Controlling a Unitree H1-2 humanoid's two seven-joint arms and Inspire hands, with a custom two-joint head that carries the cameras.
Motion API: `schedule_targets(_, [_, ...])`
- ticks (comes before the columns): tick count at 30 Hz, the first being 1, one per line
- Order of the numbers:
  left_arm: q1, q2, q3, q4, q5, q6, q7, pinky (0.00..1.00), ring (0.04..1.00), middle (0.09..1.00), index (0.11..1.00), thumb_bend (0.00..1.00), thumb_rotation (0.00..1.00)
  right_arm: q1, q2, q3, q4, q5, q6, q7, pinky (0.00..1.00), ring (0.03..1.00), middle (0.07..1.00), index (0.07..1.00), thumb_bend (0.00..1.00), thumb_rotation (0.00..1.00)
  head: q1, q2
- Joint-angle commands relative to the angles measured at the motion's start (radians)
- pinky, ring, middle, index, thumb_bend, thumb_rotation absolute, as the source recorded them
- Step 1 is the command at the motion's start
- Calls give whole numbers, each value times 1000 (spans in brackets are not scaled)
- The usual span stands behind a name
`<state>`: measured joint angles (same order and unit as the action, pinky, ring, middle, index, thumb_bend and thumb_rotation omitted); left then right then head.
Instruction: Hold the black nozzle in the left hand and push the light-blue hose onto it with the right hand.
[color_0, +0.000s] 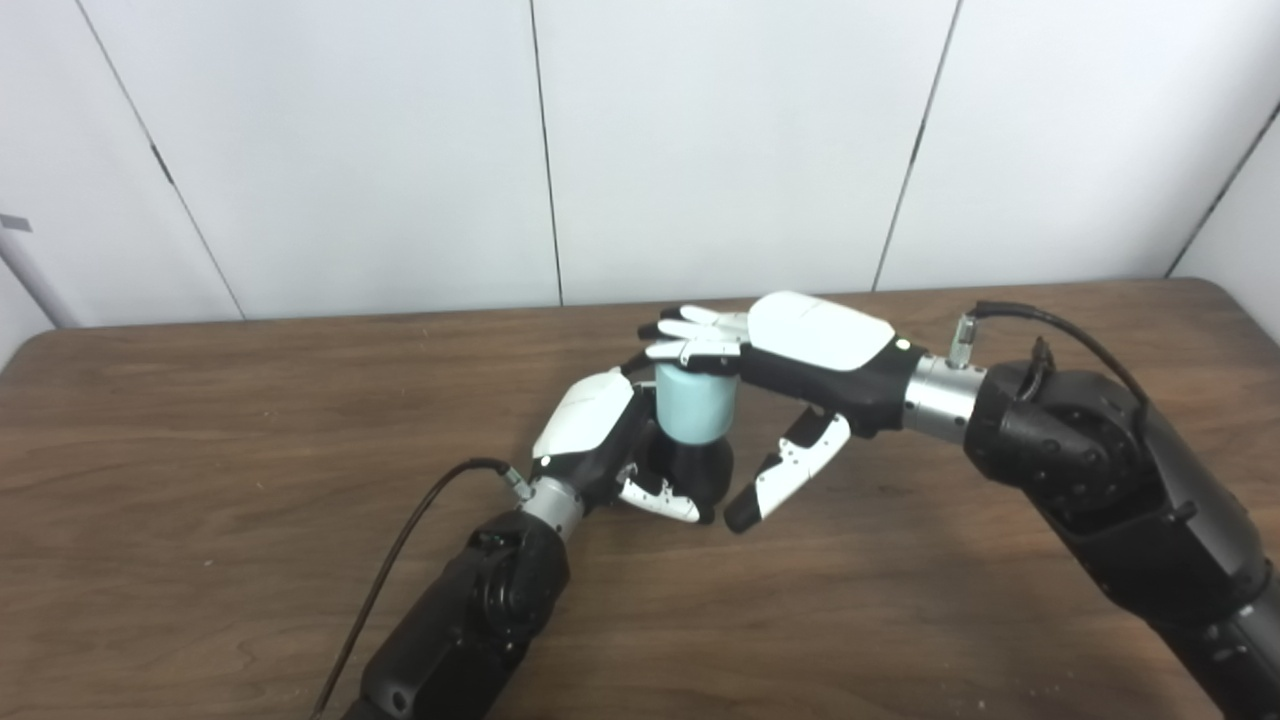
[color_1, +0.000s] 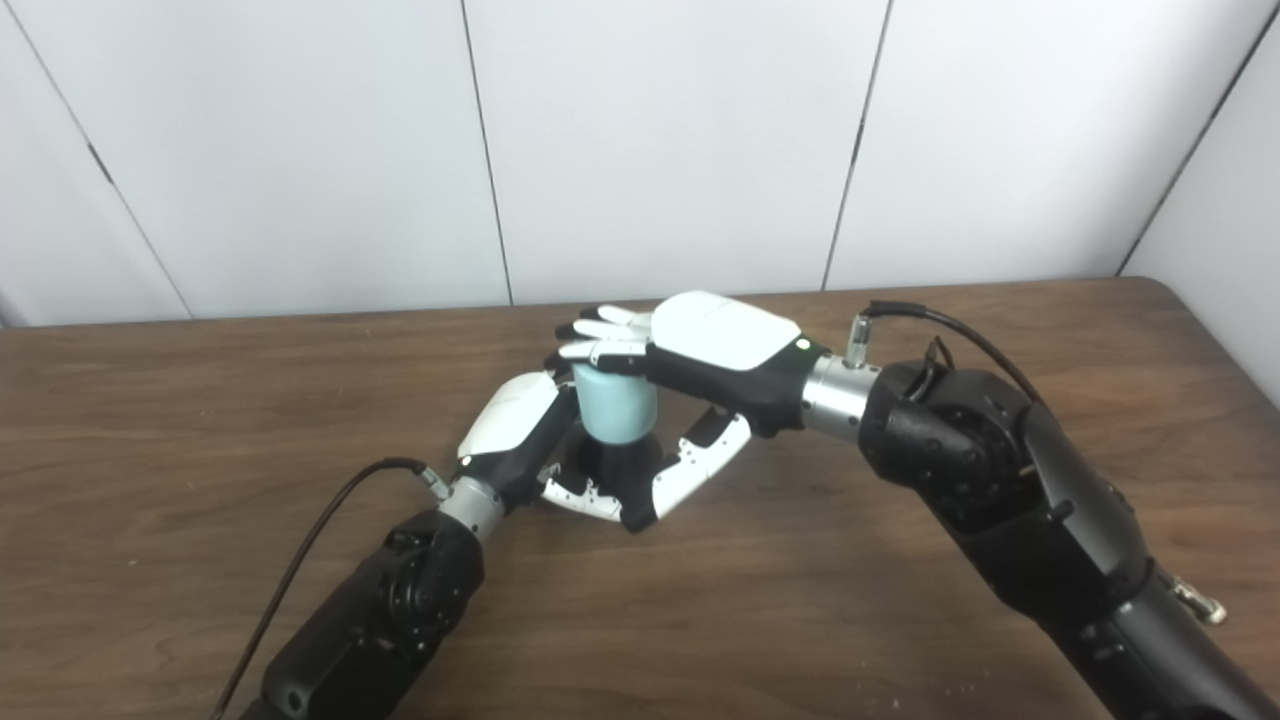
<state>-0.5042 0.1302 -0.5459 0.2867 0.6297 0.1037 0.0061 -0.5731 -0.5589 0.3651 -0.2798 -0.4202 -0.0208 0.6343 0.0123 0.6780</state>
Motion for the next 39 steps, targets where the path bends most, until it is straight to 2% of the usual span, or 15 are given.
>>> schedule_targets(1, [50, 7, -32, 28, 11, 37, -98, 1000, 633, 479, 493, 525, 0, 30, -32, 45, 12, -26, -16, 66, 931, 971, 951, 897, 714, 798, 2, 2])
schedule_targets(9, [54, 8, -26, 24, 12, 35, -98, 1000, 629, 478, 494, 525, 0, 37, -45, 58, 20, -75, -56, 49, 921, 964, 947, 888, 735, 806, -4, 6])
schedule_targets(18, [53, 4, -27, 25, 14, 38, -99, 1000, 629, 473, 496, 525, 0, 44, -41, 45, 24, -51, -53, 32, 918, 964, 947, 891, 736, 807, -1, 2])
schedule_targets(22, [51, 3, -26, 33, 13, 34, -96, 1000, 629, 473, 496, 525, 0, 38, -34, 21, 36, -13, -49, 10, 917, 977, 986, 946, 734, 805, -9, -3])
schedule_targets(23, [50, 3, -26, 38, 13, 32, -95, 1000, 629, 473, 496, 525, 0, 34, -20, 1, 26, -7, -34, -11, 907, 988, 994, 978, 720, 781, -9, -4])
schedule_targets(24, [48, 3, -26, 42, 13, 30, -94, 1000, 629, 473, 496, 525, 0, 31, -10, -12, 19, -4, -24, -25, 888, 980, 997, 989, 695, 680, -8, -5])
schedule_targets(25, [46, 3, -26, 47, 13, 27, -93, 1000, 629, 473, 496, 525, 0, 34, 13, -37, 6, -11, -4, -59, 879, 976, 999, 995, 683, 627, -9, -8])
schedule_targets(26, [45, 3, -26, 50, 13, 26, -92, 1000, 630, 473, 496, 525, 0, 37, 29, -53, -2, -18, 10, -81, 858, 963, 1000, 998, 671, 516, -9, -8])
schedule_targets(29, [43, 1, -26, 52, 13, 25, -92, 1000, 630, 473, 496, 525, 0, 45, 100, -116, -28, -69, 77, -161, 828, 944, 1000, 1000, 665, 377, -5, -13])
schedule_targets(32, [41, -1, -28, 54, 14, 24, -92, 1000, 630, 473, 496, 525, 0, 39, 163, -174, -39, -114, 135, -225, 791, 928, 1000, 1000, 693, 309, -5, -15])
schedule_targets(39, [43, 3, -27, 50, 15, 21, -91, 1000, 628, 473, 496, 525, 0, 45, 210, -254, -39, -64, 153, -277, 732, 919, 999, 1000, 742, 186, -2, -15])
